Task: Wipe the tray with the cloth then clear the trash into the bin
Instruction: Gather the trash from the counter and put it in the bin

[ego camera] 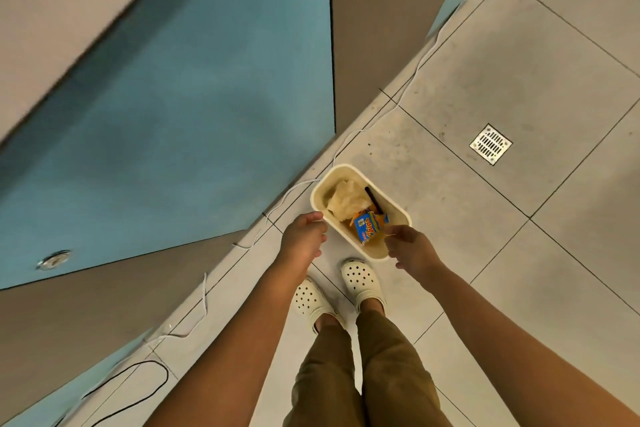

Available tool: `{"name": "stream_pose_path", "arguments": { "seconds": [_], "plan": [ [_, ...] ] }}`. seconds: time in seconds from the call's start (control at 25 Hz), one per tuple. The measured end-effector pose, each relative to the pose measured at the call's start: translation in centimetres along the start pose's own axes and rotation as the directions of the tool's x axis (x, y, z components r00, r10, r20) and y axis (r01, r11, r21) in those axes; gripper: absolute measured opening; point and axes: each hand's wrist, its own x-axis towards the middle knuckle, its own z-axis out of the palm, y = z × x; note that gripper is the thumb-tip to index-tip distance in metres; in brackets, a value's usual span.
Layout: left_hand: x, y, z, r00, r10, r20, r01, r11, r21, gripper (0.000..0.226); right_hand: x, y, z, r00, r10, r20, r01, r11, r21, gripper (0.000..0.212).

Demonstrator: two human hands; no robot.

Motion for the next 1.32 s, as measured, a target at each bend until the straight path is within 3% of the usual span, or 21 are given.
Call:
{"name": "stream_pose_path", "arguments": {
  "seconds": [0.24, 0.52, 0.72, 0.92, 1.04, 1.32],
  "plan": [
    [-12.7, 6.3, -4.0, 0.972, 0.236, 0.009, -0.236, 0.972, 0.018, 0.019, -11.8, -8.2, -1.2, 0.881, -0.449, 0.152, 0.474, 0.829, -0.296, 0.028],
    [-28.5, 11.6, -9.5, 0.896, 0.429, -0.11, -0.442, 0.881, -0.168, 0.022, -26.1, -20.5, -3.4, 0.639, -0.727, 0.252, 0.769, 0.614, -0.177, 0.026],
    [-36.2, 14.3, -14.0, 0.781, 0.576, -0.24, -0.621, 0.759, -0.197, 0.022, -34.2, -27.1, -1.9, 0.471, -0.782, 0.408, 0.871, 0.487, -0.072, 0.022],
    [-39.9, 15.4, -19.3, 0.692, 0.59, -0.416, -0.706, 0.673, -0.22, 0.017, -39.5, -31.9, 1.4, 0.313, -0.798, 0.516, 0.927, 0.376, 0.019, 0.027],
    [-40.4, 15.5, -22.8, 0.659, 0.563, -0.498, -0.726, 0.65, -0.225, 0.015, -40.7, -34.6, 4.3, 0.276, -0.789, 0.549, 0.941, 0.337, 0.011, 0.026],
    [-39.0, 13.0, -33.7, 0.623, 0.425, -0.657, -0.711, 0.658, -0.249, 0.019, -42.0, -39.1, 14.4, 0.266, -0.757, 0.596, 0.953, 0.298, -0.047, 0.019]
  ]
}}
